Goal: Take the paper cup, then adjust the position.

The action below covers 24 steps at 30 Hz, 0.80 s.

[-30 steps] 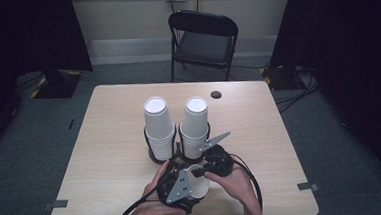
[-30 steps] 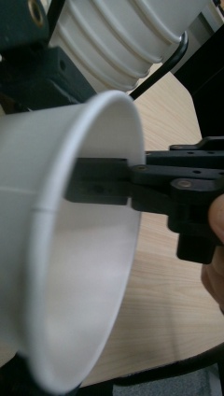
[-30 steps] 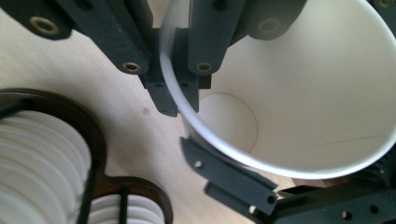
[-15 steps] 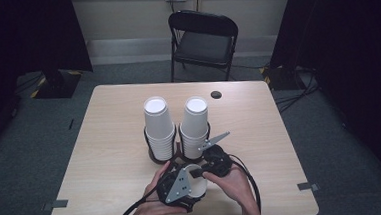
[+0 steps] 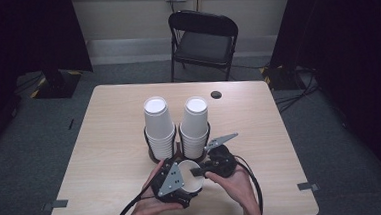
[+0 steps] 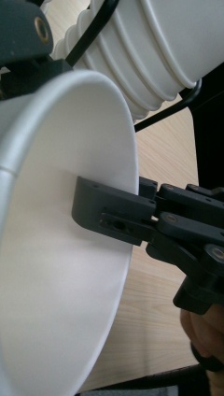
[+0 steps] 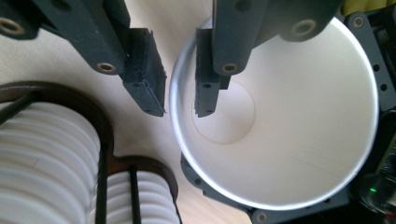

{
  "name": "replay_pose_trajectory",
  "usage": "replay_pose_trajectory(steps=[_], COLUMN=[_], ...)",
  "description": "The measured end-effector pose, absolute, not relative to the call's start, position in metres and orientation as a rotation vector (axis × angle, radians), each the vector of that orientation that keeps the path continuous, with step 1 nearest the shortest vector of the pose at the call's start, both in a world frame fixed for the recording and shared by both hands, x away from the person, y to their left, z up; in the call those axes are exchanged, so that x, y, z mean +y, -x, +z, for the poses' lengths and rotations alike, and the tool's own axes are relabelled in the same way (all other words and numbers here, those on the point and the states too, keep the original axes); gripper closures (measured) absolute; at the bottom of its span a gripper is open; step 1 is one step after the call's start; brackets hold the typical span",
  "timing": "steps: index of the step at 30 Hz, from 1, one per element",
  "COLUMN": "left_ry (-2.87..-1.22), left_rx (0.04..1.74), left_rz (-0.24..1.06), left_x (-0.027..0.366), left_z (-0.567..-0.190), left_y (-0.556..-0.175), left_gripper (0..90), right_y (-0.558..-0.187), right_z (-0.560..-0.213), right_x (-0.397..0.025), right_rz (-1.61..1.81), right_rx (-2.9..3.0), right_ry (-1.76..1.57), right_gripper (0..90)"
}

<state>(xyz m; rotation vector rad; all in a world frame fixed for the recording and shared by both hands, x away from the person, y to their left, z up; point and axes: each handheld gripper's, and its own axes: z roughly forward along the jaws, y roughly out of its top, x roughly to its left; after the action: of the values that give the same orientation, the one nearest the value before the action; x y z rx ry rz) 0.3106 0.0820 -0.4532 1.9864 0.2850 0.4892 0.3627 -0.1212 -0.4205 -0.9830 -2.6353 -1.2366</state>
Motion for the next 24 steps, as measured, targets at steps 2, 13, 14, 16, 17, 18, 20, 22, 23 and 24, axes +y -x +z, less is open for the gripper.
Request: replay_pose_trajectory(steps=[2, 13, 14, 16, 17, 18, 20, 22, 23, 24], left_ry=[-1.978, -1.911, -1.911, -1.901, -1.895, -1.898, -1.891, -1.879, -1.874, -1.859], left_rx=[0.299, 0.41, 0.412, 0.427, 0.438, 0.439, 0.449, 0.461, 0.467, 0.476], left_rz=[0.486, 0.456, 0.456, 0.454, 0.446, 0.453, 0.454, 0.462, 0.462, 0.455], left_x=[0.083, 0.097, 0.098, 0.101, 0.102, 0.104, 0.107, 0.111, 0.112, 0.115], left_z=[-0.455, -0.46, -0.459, -0.459, -0.459, -0.459, -0.458, -0.457, -0.456, -0.456], left_y=[-0.312, -0.318, -0.318, -0.318, -0.318, -0.318, -0.318, -0.319, -0.319, -0.319], left_gripper=[9.4, 9.3, 9.3, 9.3, 9.2, 9.3, 9.2, 9.2, 9.2, 9.2], right_y=[-0.362, -0.358, -0.356, -0.353, -0.352, -0.351, -0.348, -0.347, -0.346, -0.345], right_z=[-0.421, -0.418, -0.419, -0.42, -0.42, -0.42, -0.419, -0.419, -0.42, -0.42], right_x=[-0.123, -0.133, -0.134, -0.135, -0.137, -0.139, -0.144, -0.146, -0.149, -0.15], right_rz=[-1.269, -1.502, -1.509, -1.559, -1.583, -1.634, -1.704, -1.732, -1.757, -1.766], right_rx=[-2.636, -2.603, -2.616, -2.617, -2.606, -2.591, -2.59, -2.589, -2.588, -2.588], right_ry=[0.978, 0.994, 0.995, 1.017, 1.025, 1.04, 1.075, 1.09, 1.099, 1.112], right_gripper=[72.0, 64.1, 62.1, 58.6, 56.4, 54.0, 49.2, 47.8, 46.8, 45.5])
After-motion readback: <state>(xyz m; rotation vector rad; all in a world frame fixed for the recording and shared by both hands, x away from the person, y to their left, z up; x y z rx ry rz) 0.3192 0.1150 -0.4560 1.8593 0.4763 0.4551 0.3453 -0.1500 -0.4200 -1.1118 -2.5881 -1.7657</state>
